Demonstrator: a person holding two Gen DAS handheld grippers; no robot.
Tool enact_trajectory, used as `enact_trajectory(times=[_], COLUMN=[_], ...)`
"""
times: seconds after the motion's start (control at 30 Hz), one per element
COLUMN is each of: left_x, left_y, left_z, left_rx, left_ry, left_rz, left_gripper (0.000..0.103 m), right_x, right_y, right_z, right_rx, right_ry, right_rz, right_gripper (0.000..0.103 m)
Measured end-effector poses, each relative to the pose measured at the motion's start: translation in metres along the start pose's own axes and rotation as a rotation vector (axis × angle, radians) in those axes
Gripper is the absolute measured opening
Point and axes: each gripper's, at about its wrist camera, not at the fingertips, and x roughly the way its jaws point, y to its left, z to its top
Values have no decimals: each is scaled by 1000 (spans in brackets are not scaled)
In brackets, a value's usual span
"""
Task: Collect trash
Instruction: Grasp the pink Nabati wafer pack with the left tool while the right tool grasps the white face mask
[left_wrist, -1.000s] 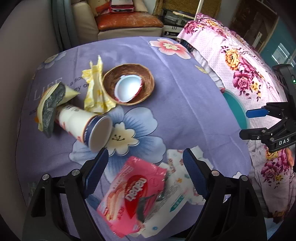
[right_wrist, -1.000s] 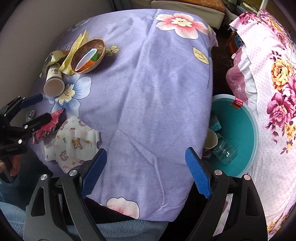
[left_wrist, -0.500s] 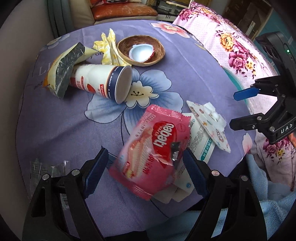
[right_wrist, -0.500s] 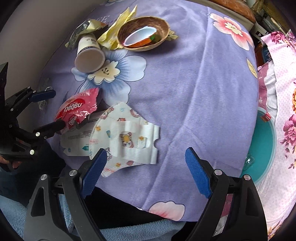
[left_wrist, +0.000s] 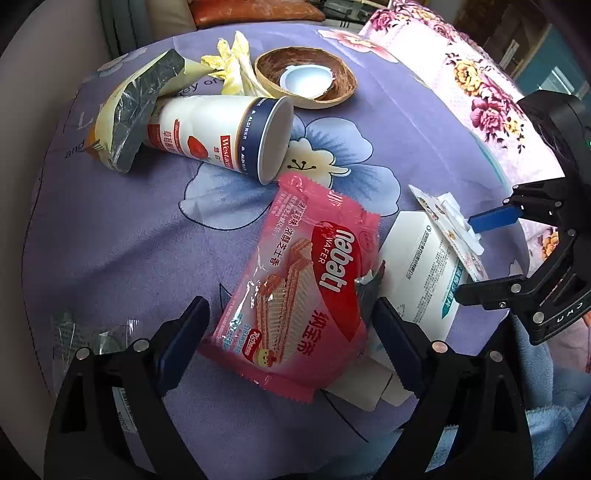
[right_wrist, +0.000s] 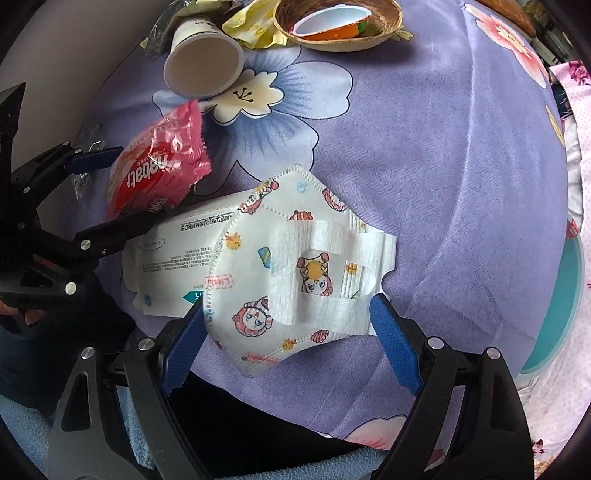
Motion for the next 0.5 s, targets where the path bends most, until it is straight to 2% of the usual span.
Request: enact_trajectory(times=[0.17,0.23,0.27,0.33,0.37,0.4,0.47,0.5], left_x=[3,4,4,4,3,2,-1,-3], left_y=[4,5,7,8,8,8,8,8], left_z=[2,2,0,-1,-1,-1,0,0], left_rx=[-28,-33,-35,-41,-47,-49,-63,-67], left_ry=[-9,-11,-5,-9,-12,-12,-13,-20], left_rz=[-40,-46,-44,-37,-34,-22,-13,-5], left_gripper=[89,80,71,68,59,44,42,40], right_x=[1,1,0,-6,-8,-10,-17,-20], right_y=[-5,-6,-7,-14,-14,-14,-13,-12], right_z=[-3,-6,-8,-16,-18,-19,-22,-21], right_rx=[12,4,-2,-7,-6,-9,-25,-31], right_ry=[-25,-33,-40,-51,-55,-59,-72,-77], right_rz=[50,66,71,94,101,101,89,82], right_gripper=[82,78,76,60,57,47,34,24])
